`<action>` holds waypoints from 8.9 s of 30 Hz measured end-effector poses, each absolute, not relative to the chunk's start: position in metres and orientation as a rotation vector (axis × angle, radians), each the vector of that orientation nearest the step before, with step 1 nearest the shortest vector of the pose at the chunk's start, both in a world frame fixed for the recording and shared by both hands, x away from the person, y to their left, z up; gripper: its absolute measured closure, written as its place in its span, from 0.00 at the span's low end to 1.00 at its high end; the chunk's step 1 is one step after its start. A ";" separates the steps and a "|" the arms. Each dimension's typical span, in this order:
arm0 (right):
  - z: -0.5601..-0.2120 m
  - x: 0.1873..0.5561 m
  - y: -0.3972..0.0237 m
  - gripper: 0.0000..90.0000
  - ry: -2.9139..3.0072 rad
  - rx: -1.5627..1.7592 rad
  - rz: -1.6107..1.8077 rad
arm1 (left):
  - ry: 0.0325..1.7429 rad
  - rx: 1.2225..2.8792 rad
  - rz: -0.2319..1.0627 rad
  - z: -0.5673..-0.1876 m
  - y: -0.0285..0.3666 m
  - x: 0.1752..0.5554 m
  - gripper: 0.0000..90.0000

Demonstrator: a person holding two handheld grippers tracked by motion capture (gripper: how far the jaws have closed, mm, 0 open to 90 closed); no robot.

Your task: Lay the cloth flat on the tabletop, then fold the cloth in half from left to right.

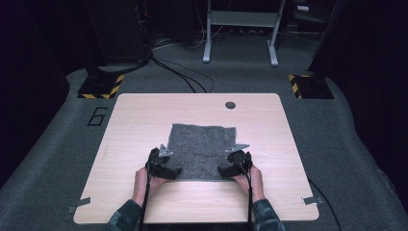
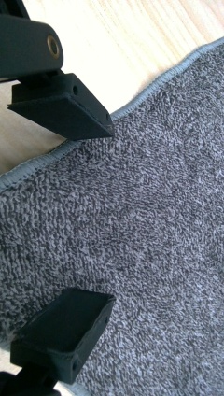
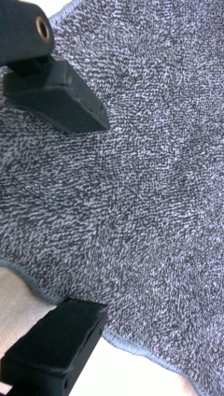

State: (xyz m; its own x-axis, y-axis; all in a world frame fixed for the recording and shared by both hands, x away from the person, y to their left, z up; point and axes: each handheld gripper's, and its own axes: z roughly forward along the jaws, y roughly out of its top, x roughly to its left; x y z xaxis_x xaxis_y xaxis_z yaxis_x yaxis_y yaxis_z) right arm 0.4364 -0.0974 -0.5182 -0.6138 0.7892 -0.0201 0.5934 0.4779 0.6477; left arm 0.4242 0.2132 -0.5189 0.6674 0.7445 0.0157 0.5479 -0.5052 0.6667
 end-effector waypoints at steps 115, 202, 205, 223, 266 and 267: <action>-0.524 0.333 0.088 0.63 2.483 0.860 1.086 | 1.234 2.007 0.488 -0.521 0.213 0.513 0.56; -0.494 0.321 0.001 0.95 2.233 0.989 1.271 | 1.092 2.115 0.483 -0.458 0.128 0.543 0.93; -0.498 0.322 -0.005 0.94 2.239 1.024 1.252 | 1.099 2.118 0.477 -0.461 0.124 0.546 0.93; -0.515 0.317 -0.061 0.63 2.208 1.213 1.129 | 1.089 2.062 0.377 -0.458 0.149 0.522 0.26; -0.508 0.328 -0.090 0.27 2.338 1.159 1.025 | 0.934 2.195 0.353 -0.508 0.193 0.357 0.17; -0.504 0.333 -0.092 0.27 2.326 1.155 1.032 | 0.943 2.183 0.344 -0.506 0.195 0.363 0.17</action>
State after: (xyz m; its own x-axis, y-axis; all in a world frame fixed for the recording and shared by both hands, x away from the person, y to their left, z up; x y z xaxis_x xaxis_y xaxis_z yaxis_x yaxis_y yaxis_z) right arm 0.3328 -0.0918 -0.5042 -0.6089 0.7932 0.0128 0.5417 0.4039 0.7372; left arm 0.3632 0.1949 -0.5058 0.6965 0.7165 -0.0382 0.5238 -0.4714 0.7096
